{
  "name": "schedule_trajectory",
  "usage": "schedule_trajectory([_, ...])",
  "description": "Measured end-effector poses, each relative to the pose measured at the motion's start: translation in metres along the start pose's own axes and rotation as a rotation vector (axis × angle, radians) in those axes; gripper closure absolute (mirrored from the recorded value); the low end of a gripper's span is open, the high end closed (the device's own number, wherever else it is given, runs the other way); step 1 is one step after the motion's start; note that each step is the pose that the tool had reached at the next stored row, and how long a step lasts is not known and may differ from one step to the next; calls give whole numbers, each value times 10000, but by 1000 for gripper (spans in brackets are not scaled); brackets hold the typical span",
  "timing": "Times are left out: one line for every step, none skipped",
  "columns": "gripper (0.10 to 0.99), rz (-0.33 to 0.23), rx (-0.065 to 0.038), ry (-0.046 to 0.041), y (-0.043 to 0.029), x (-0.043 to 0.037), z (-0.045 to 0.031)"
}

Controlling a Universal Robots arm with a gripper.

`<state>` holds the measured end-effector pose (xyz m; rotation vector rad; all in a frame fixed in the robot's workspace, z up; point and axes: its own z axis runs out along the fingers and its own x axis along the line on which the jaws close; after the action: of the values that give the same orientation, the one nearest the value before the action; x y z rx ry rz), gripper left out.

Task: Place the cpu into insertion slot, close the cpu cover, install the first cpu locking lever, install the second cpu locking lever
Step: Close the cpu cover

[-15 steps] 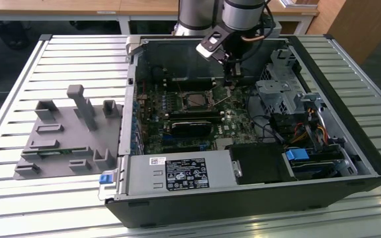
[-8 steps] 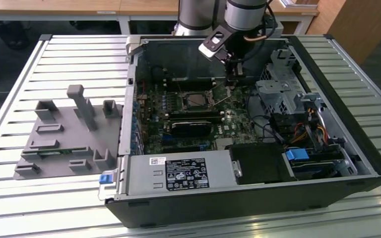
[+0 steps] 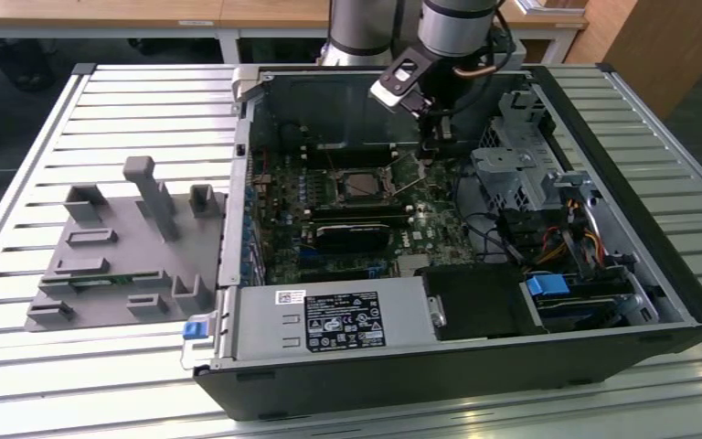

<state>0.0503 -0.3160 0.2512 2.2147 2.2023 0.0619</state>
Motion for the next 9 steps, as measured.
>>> schedule_trajectory([980, -1, 4, -1, 6, 0, 1])
schedule_trajectory([980, -1, 8, -1, 12, 0, 1])
schedule_trajectory([980, -1, 11, -2, 18, 0, 2])
schedule_trajectory([980, -1, 14, -5, 23, 0, 2])
schedule_trajectory([980, -2, 16, -8, 28, 1, 2])
schedule_trajectory([980, -2, 17, -10, 34, 1, 3])
schedule_trajectory([980, -2, 19, -11, 41, 2, 3])
schedule_trajectory([980, -2, 23, -12, 49, 3, 4])
schedule_trajectory([980, -2, 25, -10, 58, 4, 5])
